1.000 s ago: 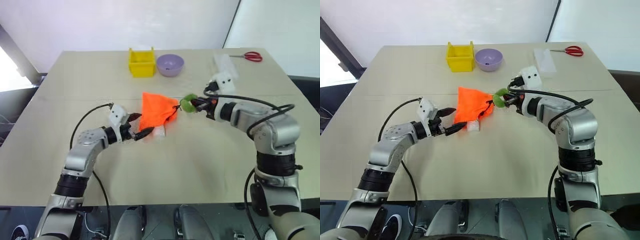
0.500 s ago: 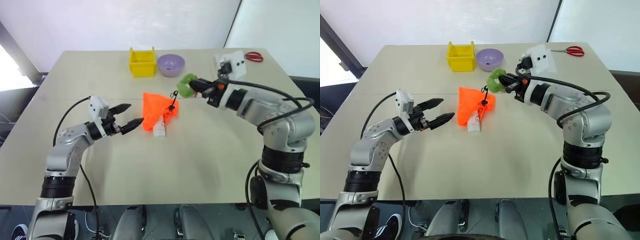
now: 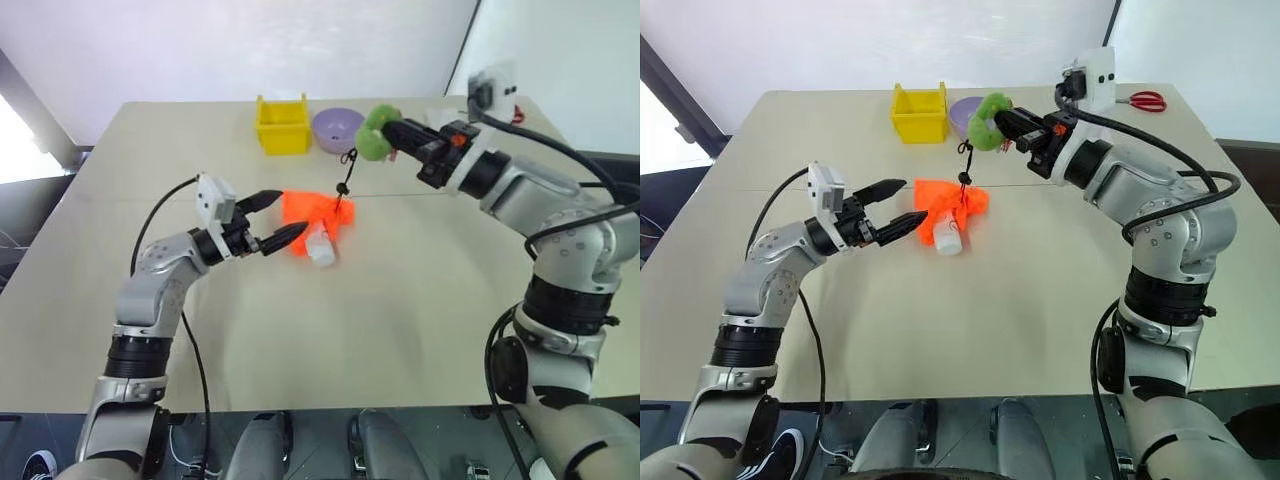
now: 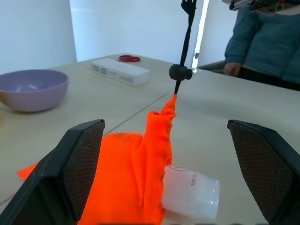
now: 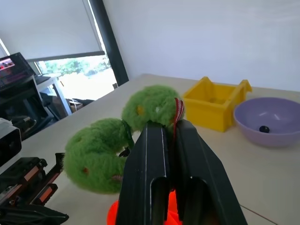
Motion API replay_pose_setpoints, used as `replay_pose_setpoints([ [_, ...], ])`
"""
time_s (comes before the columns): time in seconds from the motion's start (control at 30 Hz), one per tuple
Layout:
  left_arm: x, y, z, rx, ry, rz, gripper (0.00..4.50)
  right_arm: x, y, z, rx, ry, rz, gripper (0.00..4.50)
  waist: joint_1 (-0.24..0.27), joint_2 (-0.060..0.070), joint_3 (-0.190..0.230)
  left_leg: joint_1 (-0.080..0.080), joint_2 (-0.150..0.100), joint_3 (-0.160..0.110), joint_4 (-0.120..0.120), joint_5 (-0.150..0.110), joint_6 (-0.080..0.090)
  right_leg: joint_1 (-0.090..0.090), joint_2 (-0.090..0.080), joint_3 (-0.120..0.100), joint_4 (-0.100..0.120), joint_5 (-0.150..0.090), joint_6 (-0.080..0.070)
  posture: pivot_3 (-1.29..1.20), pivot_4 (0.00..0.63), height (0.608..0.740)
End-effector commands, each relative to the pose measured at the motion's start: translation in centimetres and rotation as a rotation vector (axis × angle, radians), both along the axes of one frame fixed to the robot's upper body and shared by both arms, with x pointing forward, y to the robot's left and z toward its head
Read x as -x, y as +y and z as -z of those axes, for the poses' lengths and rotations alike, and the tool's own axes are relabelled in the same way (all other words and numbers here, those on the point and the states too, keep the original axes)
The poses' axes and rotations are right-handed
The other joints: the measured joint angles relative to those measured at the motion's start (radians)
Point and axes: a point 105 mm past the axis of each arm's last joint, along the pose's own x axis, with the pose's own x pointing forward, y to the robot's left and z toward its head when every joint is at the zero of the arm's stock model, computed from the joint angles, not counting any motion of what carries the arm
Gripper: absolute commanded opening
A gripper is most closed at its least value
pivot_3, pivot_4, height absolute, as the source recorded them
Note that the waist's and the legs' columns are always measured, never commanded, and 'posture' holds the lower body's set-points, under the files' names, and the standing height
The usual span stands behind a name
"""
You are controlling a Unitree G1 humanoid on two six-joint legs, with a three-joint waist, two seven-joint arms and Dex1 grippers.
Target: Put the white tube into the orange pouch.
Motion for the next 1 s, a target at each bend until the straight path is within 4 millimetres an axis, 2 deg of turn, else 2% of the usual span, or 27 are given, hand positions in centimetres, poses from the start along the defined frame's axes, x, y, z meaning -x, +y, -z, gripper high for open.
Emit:
replay_pose_setpoints([
  [0.03,0.5,0.0,0.2,-0.047,-0.050,0.003,4.49,1.0,0.3,-0.9,0.016,-0.064,-0.015,0.00,-0.001,0.000,0.000,0.000,0.000,0.000,0.000,0.000,0.000,0.000,0.000,0.000,0.000,0.000,0.000,0.00,0.150,0.740],
  [0.2,1.3,0.8,1.2,-0.109,-0.063,0.008,4.49,1.2,0.1,1.4,0.080,-0.028,-0.008,0.00,0.001,0.000,0.000,0.000,0.000,0.000,0.001,0.000,0.000,0.000,0.000,0.000,0.000,0.000,0.000,0.00,0.150,0.740],
  [0.37,2.7,5.0,2.8,-0.244,-0.105,-0.027,4.49,1.4,-0.7,3.1,0.113,-0.003,0.018,0.00,-0.004,0.000,0.000,0.000,0.000,0.000,0.000,0.000,0.000,-0.001,0.000,0.000,0.000,0.000,0.000,0.00,0.150,0.740],
  [0.47,3.3,6.3,3.6,-0.269,-0.095,-0.042,4.49,1.5,-1.1,3.6,0.124,0.005,0.034,0.00,0.000,0.001,0.000,0.000,0.001,0.000,0.000,0.000,0.000,-0.001,0.000,0.000,0.000,0.000,-0.001,0.00,0.150,0.740],
  [0.83,3.1,4.1,4.0,-0.242,-0.123,-0.021,4.49,2.2,-2.0,5.4,0.179,0.050,0.025,0.00,0.003,0.000,0.000,-0.002,0.001,0.001,0.000,0.000,0.001,0.001,-0.001,0.000,-0.009,0.007,0.001,0.00,0.150,0.740],
  [0.9,2.8,3.8,3.8,-0.236,-0.130,-0.026,4.49,3.4,-1.8,6.1,0.215,0.086,-0.047,0.00,0.003,0.000,0.000,-0.002,0.001,0.001,0.000,0.000,0.001,0.001,-0.001,0.000,-0.009,0.007,0.001,0.00,0.150,0.740],
  [0.93,2.7,3.6,3.8,-0.230,-0.130,-0.027,4.49,4.2,-2.0,7.0,0.287,0.098,-0.079,0.00,0.003,0.000,0.000,-0.002,0.001,0.001,0.000,0.000,0.001,0.001,-0.001,0.000,-0.009,0.007,0.001,0.00,0.150,0.740],
  [1.0,2.7,3.1,4.0,-0.237,-0.136,-0.013,4.49,5.1,-3.3,8.6,0.387,0.141,-0.097,0.00,0.009,0.000,0.000,-0.002,0.001,0.001,0.000,0.000,0.001,0.001,-0.001,0.000,-0.009,0.007,0.001,0.00,0.150,0.740],
])
